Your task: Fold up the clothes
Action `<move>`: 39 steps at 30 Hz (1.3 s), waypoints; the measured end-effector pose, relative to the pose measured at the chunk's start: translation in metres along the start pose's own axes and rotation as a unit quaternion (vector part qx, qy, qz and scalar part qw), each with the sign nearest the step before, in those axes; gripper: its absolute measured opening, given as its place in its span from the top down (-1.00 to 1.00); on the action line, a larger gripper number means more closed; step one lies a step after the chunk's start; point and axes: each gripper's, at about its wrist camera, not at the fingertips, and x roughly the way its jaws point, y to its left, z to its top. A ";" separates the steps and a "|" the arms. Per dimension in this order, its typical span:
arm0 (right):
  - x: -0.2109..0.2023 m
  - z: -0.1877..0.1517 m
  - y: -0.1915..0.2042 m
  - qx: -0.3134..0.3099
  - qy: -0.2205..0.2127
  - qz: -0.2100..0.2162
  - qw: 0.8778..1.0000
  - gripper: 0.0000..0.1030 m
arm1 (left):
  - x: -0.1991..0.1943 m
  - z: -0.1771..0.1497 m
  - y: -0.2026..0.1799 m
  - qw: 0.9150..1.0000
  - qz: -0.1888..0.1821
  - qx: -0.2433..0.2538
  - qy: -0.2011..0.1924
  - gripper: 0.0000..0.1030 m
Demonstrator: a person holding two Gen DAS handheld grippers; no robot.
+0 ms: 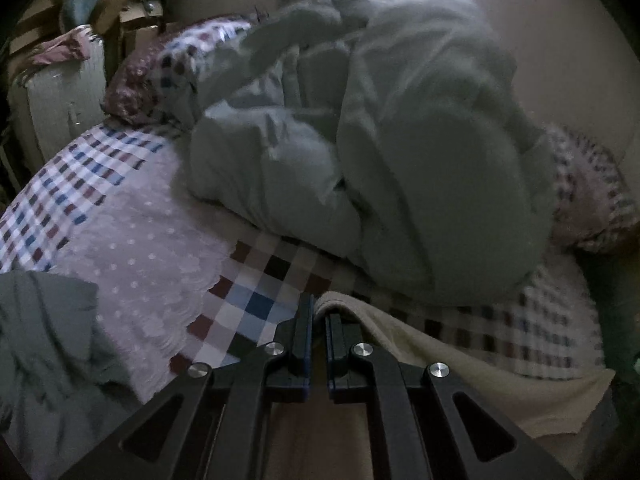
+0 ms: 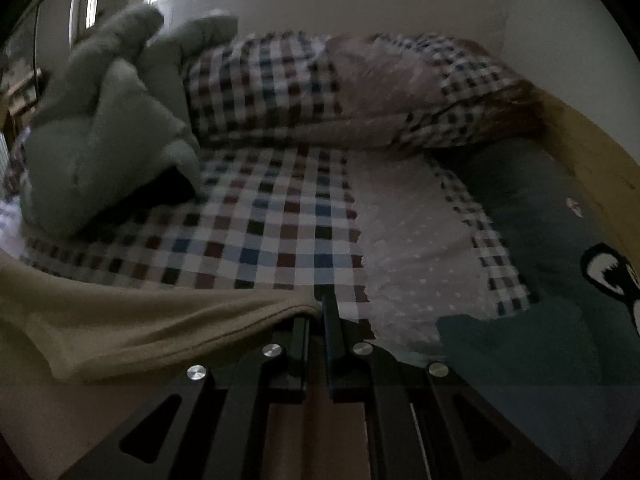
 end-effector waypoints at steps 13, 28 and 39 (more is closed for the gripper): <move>0.114 -0.023 0.011 -0.046 0.057 -0.007 0.997 0.92 | 0.109 -0.032 -0.011 0.996 0.045 0.062 0.036 0.93; 0.067 -0.043 -0.006 -0.065 0.048 0.031 0.996 0.06 | 0.051 -0.050 0.002 0.994 -0.059 0.094 0.001 0.08; 0.037 -0.068 0.090 -0.179 0.079 0.151 0.969 0.11 | 0.037 -0.101 -0.075 0.962 -0.183 0.165 0.116 -0.08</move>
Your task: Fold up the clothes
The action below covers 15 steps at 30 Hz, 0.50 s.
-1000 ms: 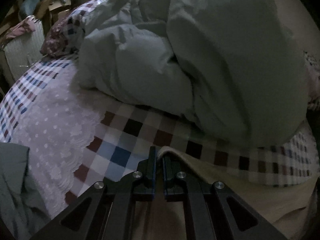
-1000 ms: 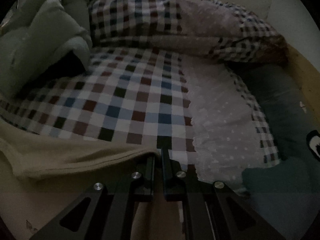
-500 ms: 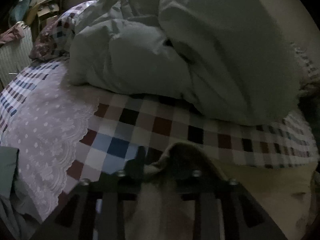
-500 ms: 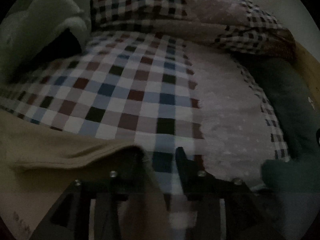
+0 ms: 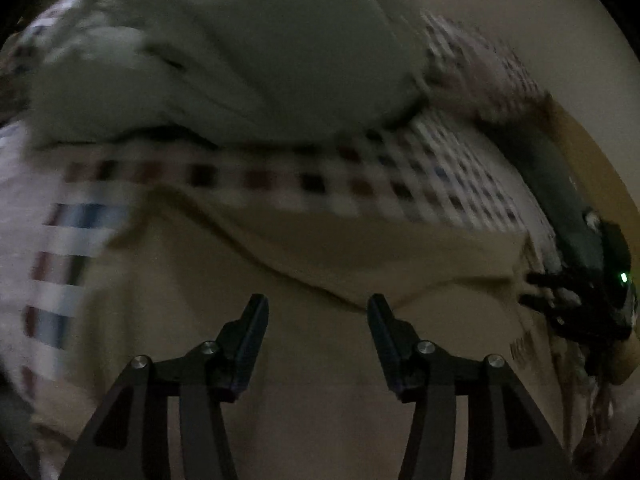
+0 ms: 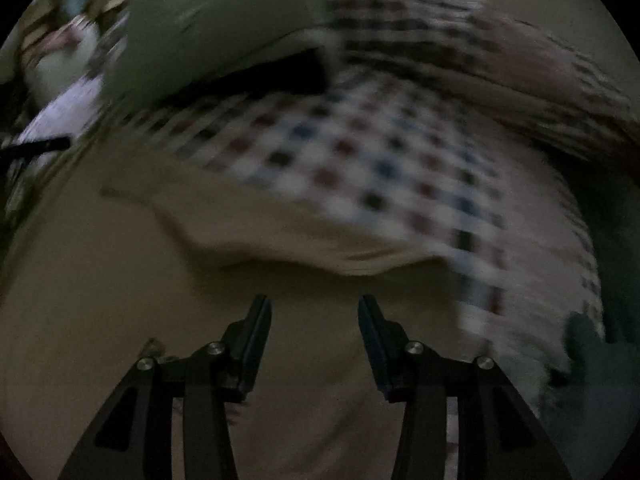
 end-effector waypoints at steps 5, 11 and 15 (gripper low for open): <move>0.026 0.006 0.024 -0.012 0.020 0.028 0.999 0.47 | 0.028 0.003 -0.024 0.999 -0.007 0.029 0.034 -0.08; 0.037 0.020 0.030 -0.007 0.010 0.036 0.999 0.56 | 0.044 0.025 -0.036 0.999 -0.029 0.024 0.022 -0.08; 0.041 0.040 0.028 0.001 0.000 0.047 0.999 0.56 | 0.049 0.046 -0.026 0.998 -0.055 -0.014 -0.004 -0.08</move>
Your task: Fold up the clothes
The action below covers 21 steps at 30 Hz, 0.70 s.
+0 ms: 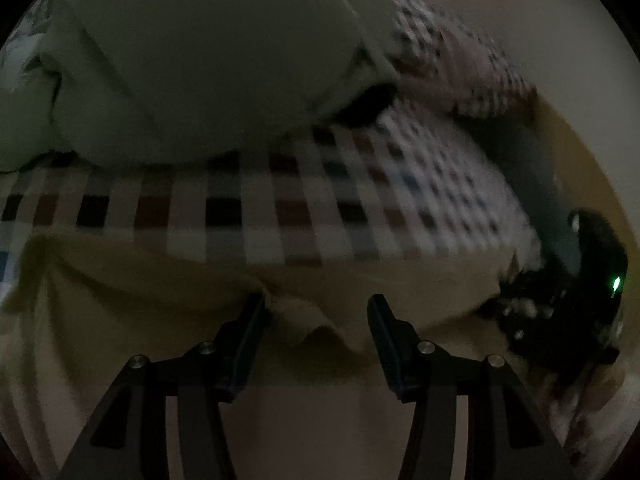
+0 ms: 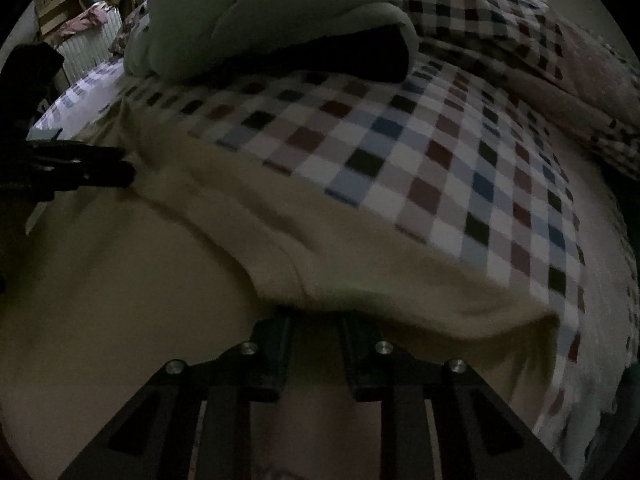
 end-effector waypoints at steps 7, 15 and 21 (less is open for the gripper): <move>0.004 0.046 -0.021 0.060 -0.046 0.002 0.997 0.56 | -0.012 0.044 0.016 0.992 0.011 -0.067 -0.109 -0.07; -0.017 0.063 -0.042 0.124 -0.107 -0.036 0.986 0.49 | -0.023 0.041 0.013 0.990 0.066 -0.007 -0.128 -0.07; -0.007 0.050 -0.051 0.087 -0.075 0.005 0.993 0.14 | -0.031 0.018 0.000 0.985 0.050 0.122 -0.111 -0.11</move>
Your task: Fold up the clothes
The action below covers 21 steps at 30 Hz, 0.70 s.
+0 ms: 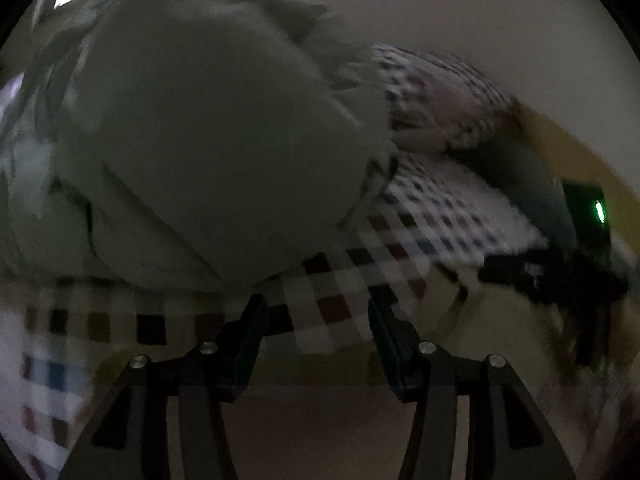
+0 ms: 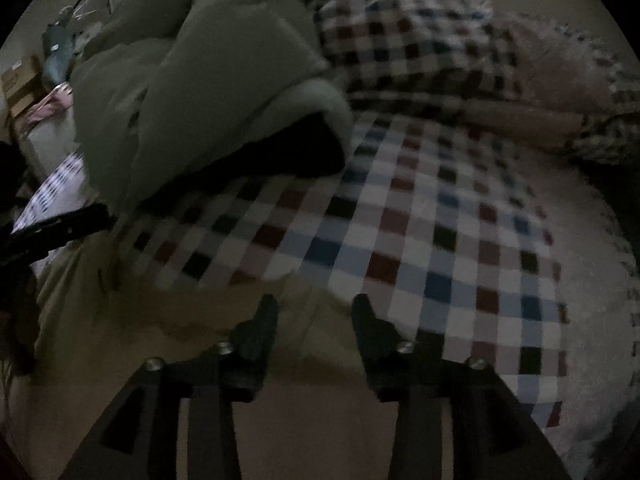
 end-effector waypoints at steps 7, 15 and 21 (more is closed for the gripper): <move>0.003 -0.007 -0.008 0.007 0.006 0.018 1.000 0.11 | 0.010 -0.011 -0.028 0.996 0.014 0.091 0.022 -0.11; 0.014 0.004 -0.012 0.000 0.016 0.014 1.000 0.04 | 0.020 -0.021 -0.030 0.994 0.014 0.098 0.052 0.50; 0.030 0.007 -0.010 -0.004 0.027 0.007 1.000 0.04 | 0.026 -0.015 -0.032 0.993 0.033 0.108 0.046 0.82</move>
